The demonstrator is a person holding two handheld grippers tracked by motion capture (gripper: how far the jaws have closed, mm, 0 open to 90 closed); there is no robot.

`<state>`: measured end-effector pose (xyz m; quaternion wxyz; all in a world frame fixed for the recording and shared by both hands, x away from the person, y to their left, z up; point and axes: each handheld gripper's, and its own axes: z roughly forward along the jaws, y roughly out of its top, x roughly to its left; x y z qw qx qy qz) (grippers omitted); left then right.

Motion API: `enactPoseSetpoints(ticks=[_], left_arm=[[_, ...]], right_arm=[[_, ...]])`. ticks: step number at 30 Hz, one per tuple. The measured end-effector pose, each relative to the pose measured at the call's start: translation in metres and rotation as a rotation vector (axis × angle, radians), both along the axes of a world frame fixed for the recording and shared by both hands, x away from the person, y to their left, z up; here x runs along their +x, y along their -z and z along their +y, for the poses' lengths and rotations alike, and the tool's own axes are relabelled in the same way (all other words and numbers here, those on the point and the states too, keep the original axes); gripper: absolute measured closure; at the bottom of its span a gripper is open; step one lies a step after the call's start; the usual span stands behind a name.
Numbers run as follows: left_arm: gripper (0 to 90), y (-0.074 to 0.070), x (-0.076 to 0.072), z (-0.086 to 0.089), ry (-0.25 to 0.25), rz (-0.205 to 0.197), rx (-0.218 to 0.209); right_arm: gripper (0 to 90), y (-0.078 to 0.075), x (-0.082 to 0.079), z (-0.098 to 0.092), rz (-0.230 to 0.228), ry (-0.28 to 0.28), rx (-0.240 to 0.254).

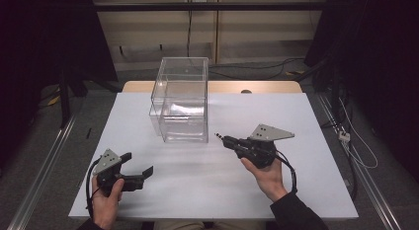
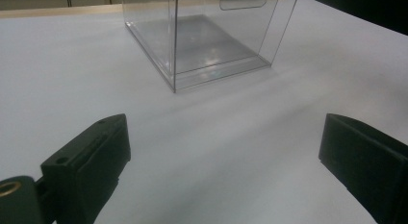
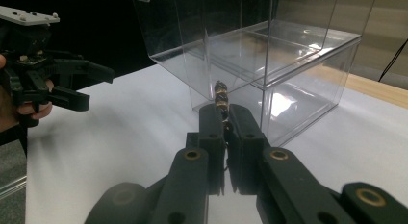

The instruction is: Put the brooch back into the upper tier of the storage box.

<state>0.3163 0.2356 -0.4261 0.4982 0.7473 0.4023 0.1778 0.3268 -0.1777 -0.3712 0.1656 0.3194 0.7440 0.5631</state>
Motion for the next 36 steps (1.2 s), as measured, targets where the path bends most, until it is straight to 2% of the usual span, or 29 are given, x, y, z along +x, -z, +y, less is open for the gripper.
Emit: enactPoseSetpoints(ticks=[7, 11, 17, 24, 36], left_arm=[[3.6, 0.0, 0.0, -0.001, -0.002, 0.002, 0.001], [3.7, -0.001, -0.001, 0.0, 0.001, -0.006, 0.018], [3.7, 0.0, 0.0, -0.001, -0.002, 0.001, 0.013], [3.7, 0.0, 0.0, -0.001, 0.005, 0.003, 0.018], [3.7, 0.0, 0.0, -0.001, 0.001, 0.007, 0.011]], right_arm=[[85.5, -0.01, -0.002, -0.003, -0.026, 0.004, 0.023], [85.5, -0.019, -0.003, -0.007, -0.046, 0.006, 0.04], [85.5, -0.025, -0.003, -0.01, -0.064, 0.009, 0.048], [85.5, -0.03, -0.001, -0.008, -0.08, 0.0, 0.043], [85.5, -0.042, 0.004, -0.002, -0.113, -0.007, 0.073]])
